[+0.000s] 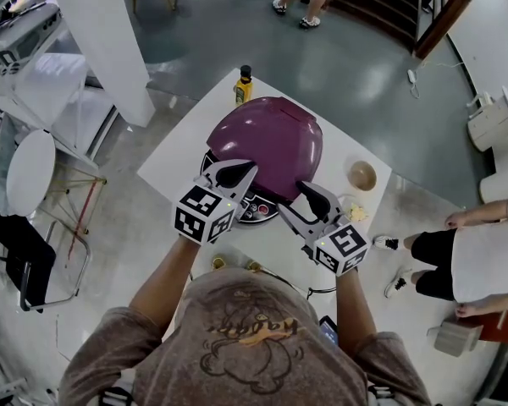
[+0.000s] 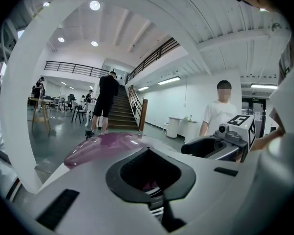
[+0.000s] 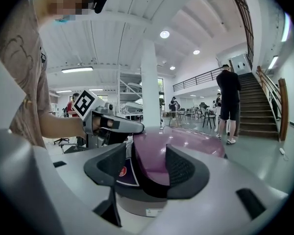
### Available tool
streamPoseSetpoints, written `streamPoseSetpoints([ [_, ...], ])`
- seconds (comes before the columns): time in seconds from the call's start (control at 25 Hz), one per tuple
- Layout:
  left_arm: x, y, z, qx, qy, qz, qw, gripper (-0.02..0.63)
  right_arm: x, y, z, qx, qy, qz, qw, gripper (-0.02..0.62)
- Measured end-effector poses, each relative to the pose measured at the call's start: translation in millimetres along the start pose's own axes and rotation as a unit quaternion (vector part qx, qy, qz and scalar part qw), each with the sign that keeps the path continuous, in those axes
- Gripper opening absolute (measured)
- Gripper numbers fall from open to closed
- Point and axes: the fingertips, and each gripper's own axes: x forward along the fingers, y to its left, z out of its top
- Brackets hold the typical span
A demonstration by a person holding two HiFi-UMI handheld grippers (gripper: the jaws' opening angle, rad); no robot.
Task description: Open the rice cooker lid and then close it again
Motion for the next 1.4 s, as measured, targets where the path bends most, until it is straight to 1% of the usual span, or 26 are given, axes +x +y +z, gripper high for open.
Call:
streamPoseSetpoints([
  [0.2,3.5,2.6,-15.2,-0.002,0.015,0.002,0.9999,0.020,3.5,-1.5,-12.8,0.011,0.011,-0.001,1.000,0.250],
  [0.48,4.3,1.0,-23.3,0.027,0.038,0.006,0.9989,0.020,4.4,-2.2,-18.0,0.023,0.015,-0.003,1.000,0.227],
  [0.6,5.5,1.0,-27.6,0.037,0.054,0.008,0.9978,0.020,5.8,-2.6,-20.9,0.026,0.020,-0.003,0.999,0.221],
  [0.88,8.3,2.0,-36.9,0.048,0.096,0.007,0.9942,0.020,9.2,-1.6,-26.7,0.032,0.027,0.000,0.999,0.215],
  [1.0,9.7,3.6,-40.7,0.043,0.114,0.005,0.9925,0.020,11.5,-0.7,-28.9,0.035,0.029,0.003,0.999,0.210],
  [1.24,11.7,5.4,-42.2,0.013,0.136,-0.001,0.9907,0.018,12.7,-2.7,-30.6,0.036,0.033,0.004,0.999,0.198],
  [1.4,12.6,4.7,-46.3,0.013,0.161,-0.003,0.9868,0.018,12.7,-3.9,-33.7,0.036,0.041,-0.002,0.999,0.174],
])
